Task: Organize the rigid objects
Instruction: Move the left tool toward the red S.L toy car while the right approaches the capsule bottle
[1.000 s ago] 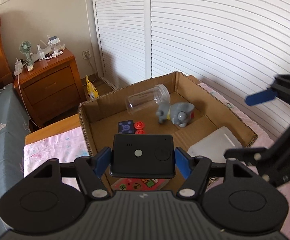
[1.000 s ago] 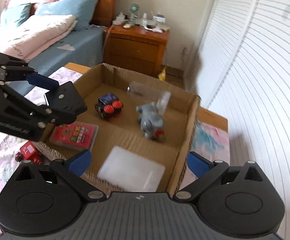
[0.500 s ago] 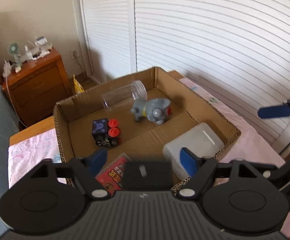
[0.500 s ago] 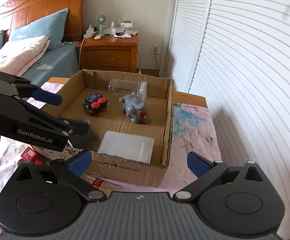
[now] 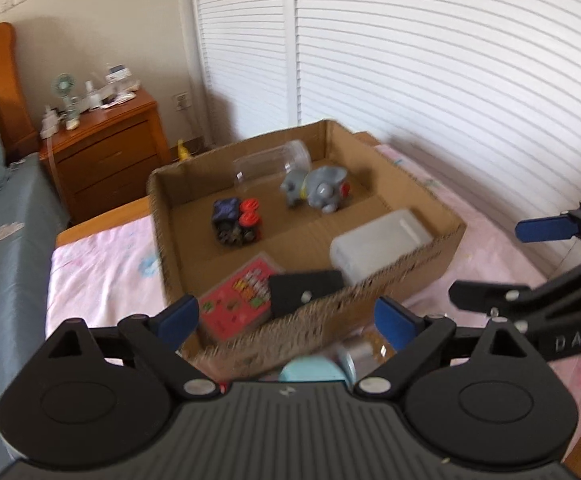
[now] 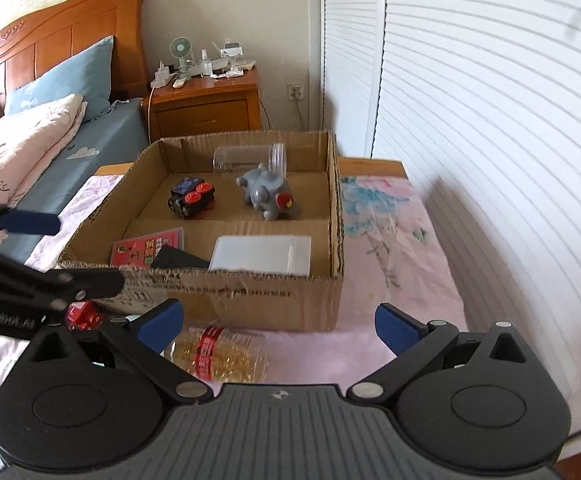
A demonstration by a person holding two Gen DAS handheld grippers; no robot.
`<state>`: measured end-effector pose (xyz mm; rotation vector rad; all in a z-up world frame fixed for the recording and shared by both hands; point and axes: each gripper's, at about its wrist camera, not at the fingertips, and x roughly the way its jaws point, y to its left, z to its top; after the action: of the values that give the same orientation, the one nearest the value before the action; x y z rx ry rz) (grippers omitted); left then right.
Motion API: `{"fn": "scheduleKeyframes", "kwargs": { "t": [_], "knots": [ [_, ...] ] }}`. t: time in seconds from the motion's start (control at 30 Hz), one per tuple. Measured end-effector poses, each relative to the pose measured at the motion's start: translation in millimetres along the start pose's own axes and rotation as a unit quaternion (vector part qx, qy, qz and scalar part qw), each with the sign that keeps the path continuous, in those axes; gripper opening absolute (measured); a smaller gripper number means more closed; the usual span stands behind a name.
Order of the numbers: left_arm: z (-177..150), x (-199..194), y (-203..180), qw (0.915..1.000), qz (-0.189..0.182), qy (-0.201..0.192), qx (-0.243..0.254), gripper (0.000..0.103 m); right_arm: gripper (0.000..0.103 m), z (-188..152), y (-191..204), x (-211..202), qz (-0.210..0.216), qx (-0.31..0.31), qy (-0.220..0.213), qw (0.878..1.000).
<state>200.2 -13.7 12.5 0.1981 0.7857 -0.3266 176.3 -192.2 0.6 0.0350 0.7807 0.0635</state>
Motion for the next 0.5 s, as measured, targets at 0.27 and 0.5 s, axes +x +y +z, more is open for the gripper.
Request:
{"fn": "scheduleKeyframes", "kwargs": {
  "t": [0.27, 0.5],
  "knots": [
    [-36, -24, -2, 0.9983, 0.039, -0.011, -0.042, 0.101, 0.103, -17, 4, 0, 0.012, 0.012, 0.001, 1.000],
    [-67, -20, 8, 0.9938, 0.077, -0.007, -0.079, 0.101, 0.103, -29, 17, 16, -0.001, 0.005, 0.010, 1.000]
  ]
}}
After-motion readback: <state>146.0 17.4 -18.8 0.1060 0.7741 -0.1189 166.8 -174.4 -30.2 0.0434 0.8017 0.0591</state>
